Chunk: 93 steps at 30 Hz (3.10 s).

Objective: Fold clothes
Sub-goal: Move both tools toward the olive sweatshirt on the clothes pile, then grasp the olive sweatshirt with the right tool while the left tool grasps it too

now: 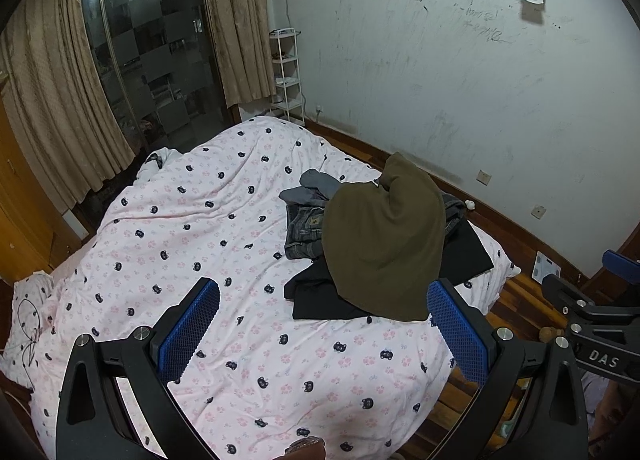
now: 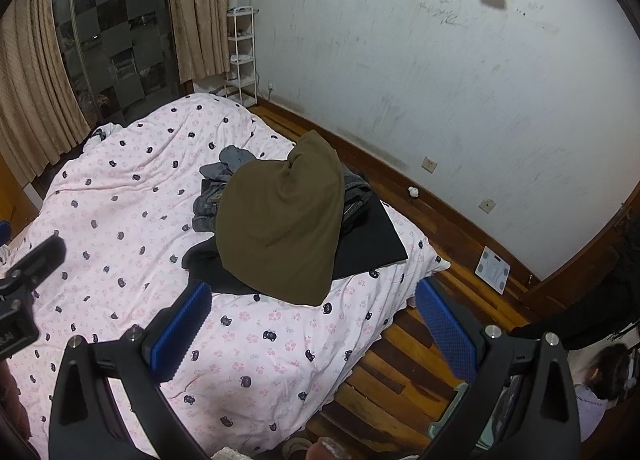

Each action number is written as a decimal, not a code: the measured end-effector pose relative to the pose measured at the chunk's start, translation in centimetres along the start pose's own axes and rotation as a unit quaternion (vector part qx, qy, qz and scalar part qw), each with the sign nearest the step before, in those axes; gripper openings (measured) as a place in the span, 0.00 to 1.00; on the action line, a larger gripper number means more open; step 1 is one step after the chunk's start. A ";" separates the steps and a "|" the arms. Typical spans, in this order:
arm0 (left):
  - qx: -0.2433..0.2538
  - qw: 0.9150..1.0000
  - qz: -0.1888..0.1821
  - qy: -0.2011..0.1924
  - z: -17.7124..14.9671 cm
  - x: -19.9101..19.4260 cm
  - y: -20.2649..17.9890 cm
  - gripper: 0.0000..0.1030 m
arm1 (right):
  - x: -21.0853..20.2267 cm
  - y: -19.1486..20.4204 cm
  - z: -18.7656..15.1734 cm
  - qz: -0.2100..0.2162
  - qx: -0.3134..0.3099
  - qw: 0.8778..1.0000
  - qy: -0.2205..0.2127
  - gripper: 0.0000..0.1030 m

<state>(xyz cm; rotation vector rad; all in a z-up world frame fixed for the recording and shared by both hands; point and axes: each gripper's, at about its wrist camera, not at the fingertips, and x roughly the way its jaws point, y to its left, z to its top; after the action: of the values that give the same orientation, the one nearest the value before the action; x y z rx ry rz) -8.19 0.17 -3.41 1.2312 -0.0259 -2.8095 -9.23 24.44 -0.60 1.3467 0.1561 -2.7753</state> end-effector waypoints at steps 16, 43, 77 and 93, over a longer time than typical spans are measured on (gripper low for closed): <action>-0.035 0.999 0.004 0.017 4.1 8.9 -1.8 1.00 | 21.2 -3.1 6.9 0.019 -0.024 0.999 0.022 0.99; -0.084 0.992 0.060 0.073 2.9 16.3 -0.7 1.00 | 52.4 -6.6 12.3 0.012 0.018 0.995 0.097 0.73; -0.069 0.995 -0.019 0.064 0.7 33.1 -0.4 1.00 | 53.8 -2.6 13.0 0.088 -0.042 0.991 0.088 0.07; -0.176 0.944 -0.183 0.211 -5.6 52.5 0.5 0.08 | 54.6 -3.9 11.8 0.098 -0.030 0.992 0.069 0.07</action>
<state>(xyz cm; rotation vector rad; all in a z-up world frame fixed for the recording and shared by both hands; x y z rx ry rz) -39.51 -4.17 -45.73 1.8532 0.7646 -2.5731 -52.53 26.77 -35.99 1.4550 0.1045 -2.4994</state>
